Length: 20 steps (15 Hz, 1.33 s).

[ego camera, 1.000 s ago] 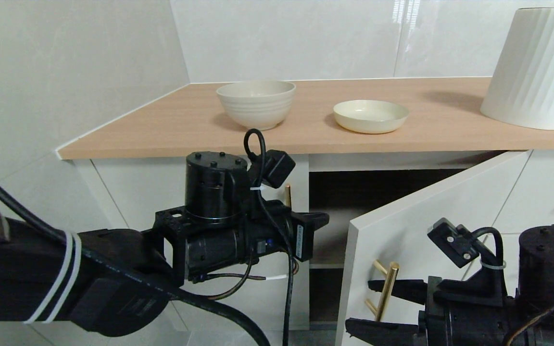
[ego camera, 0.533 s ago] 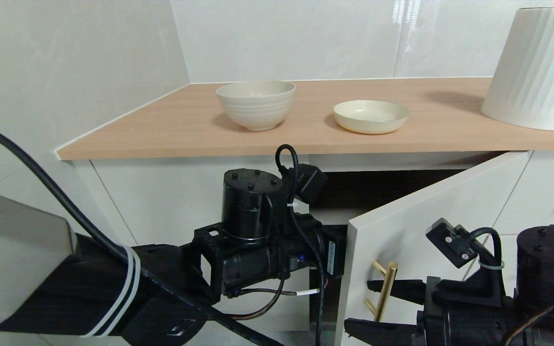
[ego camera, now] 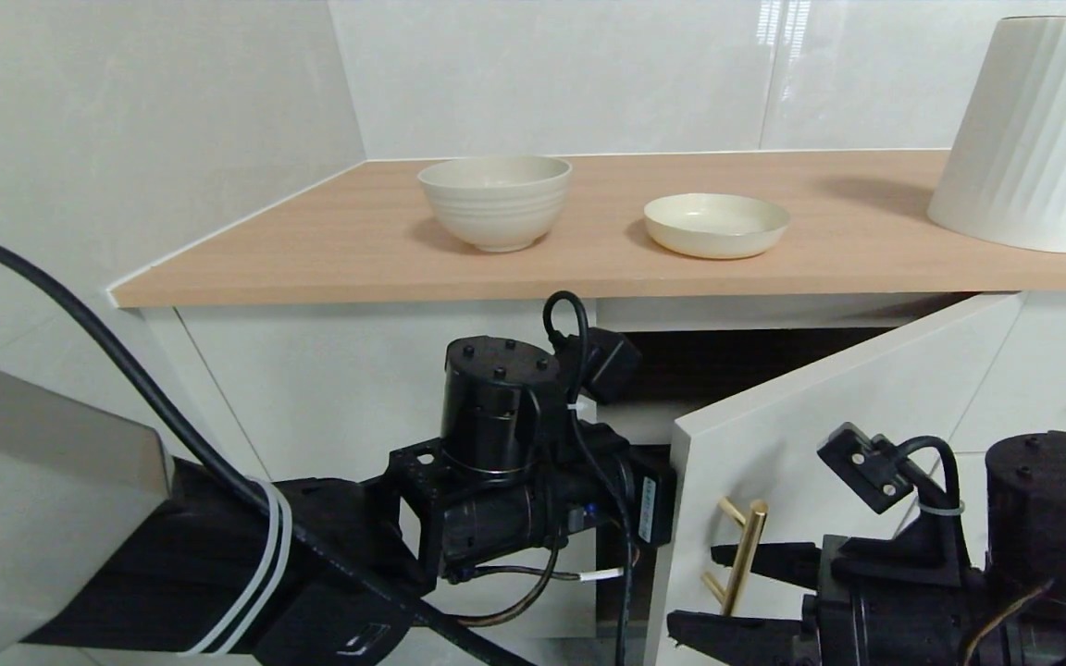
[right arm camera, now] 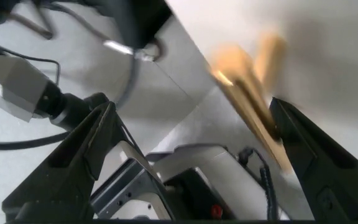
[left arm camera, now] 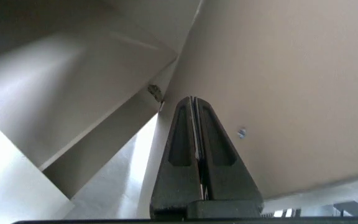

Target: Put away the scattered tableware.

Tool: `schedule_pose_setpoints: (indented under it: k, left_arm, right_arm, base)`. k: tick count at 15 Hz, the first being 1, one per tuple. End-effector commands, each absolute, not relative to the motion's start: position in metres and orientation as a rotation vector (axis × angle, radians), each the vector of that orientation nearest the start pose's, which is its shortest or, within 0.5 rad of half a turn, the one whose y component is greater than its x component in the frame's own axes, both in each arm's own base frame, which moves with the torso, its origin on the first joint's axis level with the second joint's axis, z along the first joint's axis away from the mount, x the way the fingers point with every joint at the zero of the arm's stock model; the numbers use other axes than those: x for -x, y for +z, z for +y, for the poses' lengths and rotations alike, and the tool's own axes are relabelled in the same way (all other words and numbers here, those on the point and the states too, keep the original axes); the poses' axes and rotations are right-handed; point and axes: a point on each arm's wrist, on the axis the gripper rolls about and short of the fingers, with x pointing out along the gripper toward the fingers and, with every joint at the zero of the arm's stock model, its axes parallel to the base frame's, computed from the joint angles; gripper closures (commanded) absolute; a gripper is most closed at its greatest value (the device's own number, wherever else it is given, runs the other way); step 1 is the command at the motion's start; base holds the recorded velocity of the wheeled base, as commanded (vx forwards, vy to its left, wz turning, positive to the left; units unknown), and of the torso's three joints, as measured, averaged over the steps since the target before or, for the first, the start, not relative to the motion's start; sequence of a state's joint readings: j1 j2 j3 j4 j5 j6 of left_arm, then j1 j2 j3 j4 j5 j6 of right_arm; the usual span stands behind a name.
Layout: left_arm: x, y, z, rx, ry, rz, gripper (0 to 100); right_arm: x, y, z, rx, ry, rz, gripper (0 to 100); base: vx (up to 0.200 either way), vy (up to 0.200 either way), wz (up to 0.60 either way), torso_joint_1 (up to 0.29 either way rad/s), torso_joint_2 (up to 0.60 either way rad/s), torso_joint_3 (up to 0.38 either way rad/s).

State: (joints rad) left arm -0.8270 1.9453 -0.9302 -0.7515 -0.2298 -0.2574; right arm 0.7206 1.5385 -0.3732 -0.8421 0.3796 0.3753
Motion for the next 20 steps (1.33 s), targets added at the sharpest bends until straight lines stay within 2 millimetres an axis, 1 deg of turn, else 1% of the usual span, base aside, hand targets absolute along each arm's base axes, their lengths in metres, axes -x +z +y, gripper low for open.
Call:
schedule_pose_setpoints:
  k: [1, 5, 6, 7, 9, 10, 11, 12, 13, 14, 18, 20]
  left_arm:
    - [-0.243, 0.142, -0.273, 0.149, -1.011, 0.401, 100]
    - [-0.244, 0.144, -0.274, 0.162, -1.01, 0.364, 100]
    - [-0.244, 0.145, -0.274, 0.162, -1.0, 0.359, 100]
    - [-0.244, 0.145, -0.274, 0.164, -0.995, 0.357, 100]
    - [-0.244, 0.145, -0.274, 0.169, -0.995, 0.357, 100]
    - [-0.244, 0.145, -0.274, 0.175, -0.994, 0.36, 100]
    - [-0.244, 0.145, -0.274, 0.197, -0.99, 0.372, 100]
    - [-0.244, 0.145, -0.274, 0.199, -0.989, 0.375, 100]
    - [-0.244, 0.145, -0.274, 0.2, -0.989, 0.376, 100]
    - [-0.244, 0.144, -0.273, 0.2, -0.989, 0.377, 100]
    - [-0.242, 0.145, -0.274, 0.2, -0.992, 0.376, 100]
    - [-0.242, 0.144, -0.275, 0.201, -0.995, 0.377, 100]
  right_arm:
    - [-0.168, 0.143, 0.144, -0.291, 0.962, 0.486, 0]
    - [-0.171, 0.143, 0.133, -0.3, 0.915, 0.479, 0]
    - [-0.164, 0.148, 0.126, -0.303, 0.903, 0.446, 0]
    - [-0.158, 0.15, 0.122, -0.299, 0.894, 0.432, 0]
    - [-0.141, 0.147, 0.11, -0.206, 0.891, 0.419, 0]
    - [-0.139, 0.146, 0.108, -0.189, 0.883, 0.422, 0]
    - [-0.127, 0.144, 0.105, -0.123, 0.825, 0.446, 0]
    - [-0.111, 0.149, 0.101, -0.099, 0.803, 0.435, 0]
    - [-0.105, 0.151, 0.098, -0.097, 0.802, 0.428, 0]
    - [-0.092, 0.155, 0.088, -0.094, 0.804, 0.427, 0]
    - [-0.091, 0.16, 0.087, -0.093, 0.802, 0.434, 0]
    - [-0.092, 0.16, 0.088, -0.093, 0.802, 0.435, 0]
  base:
    - [0.0, 0.0, 0.0, 0.0, 0.0, 0.0]
    - [0.0, 0.0, 0.0, 0.0, 0.0, 0.0]
    - [0.0, 0.0, 0.0, 0.0, 0.0, 0.0]
    - [0.0, 0.0, 0.0, 0.0, 0.0, 0.0]
    - [0.0, 0.0, 0.0, 0.0, 0.0, 0.0]
    - [0.0, 0.0, 0.0, 0.0, 0.0, 0.0]
    - [0.0, 0.0, 0.0, 0.0, 0.0, 0.0]
    - [0.0, 0.0, 0.0, 0.0, 0.0, 0.0]
    - [0.0, 0.0, 0.0, 0.0, 0.0, 0.0]
    - [0.0, 0.0, 0.0, 0.0, 0.0, 0.0]
    - [0.0, 0.0, 0.0, 0.0, 0.0, 0.0]
    - [-0.2, 0.0, 0.0, 0.002, 0.0, 0.005]
